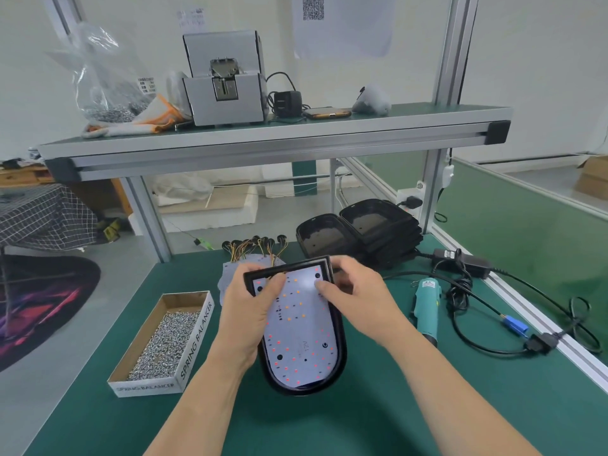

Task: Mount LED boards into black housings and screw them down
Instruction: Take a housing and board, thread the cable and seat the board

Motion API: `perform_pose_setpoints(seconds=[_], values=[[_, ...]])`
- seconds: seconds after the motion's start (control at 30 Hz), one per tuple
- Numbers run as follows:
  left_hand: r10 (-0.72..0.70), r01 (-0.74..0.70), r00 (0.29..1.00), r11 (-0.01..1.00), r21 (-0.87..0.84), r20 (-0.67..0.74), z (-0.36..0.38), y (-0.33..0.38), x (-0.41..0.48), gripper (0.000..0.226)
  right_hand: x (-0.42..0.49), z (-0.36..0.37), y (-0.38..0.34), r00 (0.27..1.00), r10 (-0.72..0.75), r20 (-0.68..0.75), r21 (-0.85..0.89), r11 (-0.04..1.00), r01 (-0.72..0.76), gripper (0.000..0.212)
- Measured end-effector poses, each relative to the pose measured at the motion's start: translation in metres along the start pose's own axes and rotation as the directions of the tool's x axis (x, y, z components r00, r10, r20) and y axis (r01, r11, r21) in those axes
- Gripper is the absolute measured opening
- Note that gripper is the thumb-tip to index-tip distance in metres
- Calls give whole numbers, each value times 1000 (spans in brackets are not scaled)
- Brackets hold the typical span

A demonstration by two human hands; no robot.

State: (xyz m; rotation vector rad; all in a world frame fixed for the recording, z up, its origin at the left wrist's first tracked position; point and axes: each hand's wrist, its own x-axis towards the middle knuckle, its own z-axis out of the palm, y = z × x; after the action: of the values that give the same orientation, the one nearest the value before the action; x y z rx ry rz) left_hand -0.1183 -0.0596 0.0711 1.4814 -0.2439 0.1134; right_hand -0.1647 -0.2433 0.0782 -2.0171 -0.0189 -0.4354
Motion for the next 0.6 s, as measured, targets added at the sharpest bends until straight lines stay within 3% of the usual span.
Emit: perform_pose_setpoints(seconds=[0.13, 0.27, 0.37, 0.53, 0.6], values=[[-53, 53, 993, 999, 5, 102, 1, 3, -3, 35, 1, 3, 0, 997, 13, -72, -56, 998, -17, 8], [-47, 44, 991, 999, 27, 128, -2, 1, 1, 33, -3, 10, 4, 993, 3, -115, -83, 996, -13, 11], [15, -23, 989, 998, 51, 144, -8, 2, 4, 21, -4, 13, 7, 997, 9, -76, -45, 999, -12, 8], [88, -112, 973, 989, 101, 213, -15, 0, 6, 35, -10, 12, 9, 1000, 4, 15, 38, 999, -4, 8], [110, -152, 958, 978, 144, 263, -21, 0, 7, 28, -10, 6, 8, 994, -14, 107, 108, 994, 2, 11]])
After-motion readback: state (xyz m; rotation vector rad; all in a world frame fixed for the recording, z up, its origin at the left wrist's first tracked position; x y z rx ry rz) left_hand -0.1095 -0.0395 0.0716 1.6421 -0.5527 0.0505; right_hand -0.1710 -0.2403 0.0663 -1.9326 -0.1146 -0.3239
